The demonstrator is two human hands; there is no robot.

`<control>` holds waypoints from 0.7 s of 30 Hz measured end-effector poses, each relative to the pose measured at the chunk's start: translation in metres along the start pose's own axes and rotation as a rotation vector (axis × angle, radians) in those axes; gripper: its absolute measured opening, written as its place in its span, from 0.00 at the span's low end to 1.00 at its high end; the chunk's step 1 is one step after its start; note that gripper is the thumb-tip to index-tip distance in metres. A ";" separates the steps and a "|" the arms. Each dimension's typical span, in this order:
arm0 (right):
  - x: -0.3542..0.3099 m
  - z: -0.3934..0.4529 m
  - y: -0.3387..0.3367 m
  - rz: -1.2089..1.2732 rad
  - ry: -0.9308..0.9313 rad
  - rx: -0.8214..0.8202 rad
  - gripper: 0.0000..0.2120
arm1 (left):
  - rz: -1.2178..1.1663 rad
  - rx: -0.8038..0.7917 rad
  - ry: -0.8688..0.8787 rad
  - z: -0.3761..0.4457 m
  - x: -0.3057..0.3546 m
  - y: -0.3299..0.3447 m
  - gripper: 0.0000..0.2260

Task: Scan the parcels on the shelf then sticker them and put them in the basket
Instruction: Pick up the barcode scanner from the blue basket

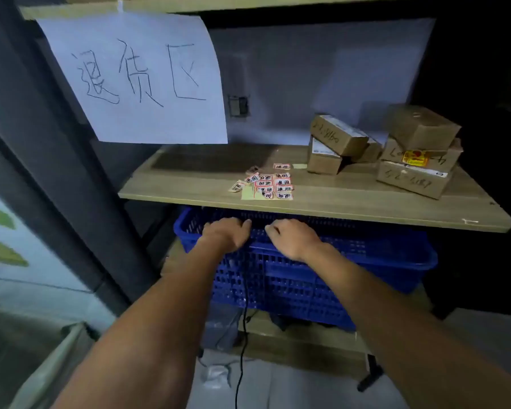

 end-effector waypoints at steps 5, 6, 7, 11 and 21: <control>0.000 0.047 0.021 -0.074 0.247 -0.450 0.21 | 0.032 -0.364 -0.063 0.046 0.005 0.008 0.26; -0.003 0.051 0.023 -0.057 0.271 -0.544 0.24 | 0.051 -0.400 -0.051 0.053 0.006 0.009 0.26; -0.005 0.055 0.026 -0.021 0.293 -0.637 0.26 | 0.058 -0.433 -0.037 0.061 0.007 0.012 0.26; -0.008 0.072 0.046 0.147 0.353 -0.754 0.25 | -0.012 -0.628 -0.042 0.081 0.007 0.026 0.15; 0.003 0.075 0.046 0.868 0.700 -0.355 0.13 | -0.471 -0.564 0.037 0.079 0.012 0.024 0.16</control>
Point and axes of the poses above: each hand's wrist, its own z-axis towards the middle knuckle, its own y-axis out of the palm, x = y × z, the point moved 3 cm from there along z, towards the middle knuckle, and after that the axes turned 1 degree about y, right-handed, at the moved point
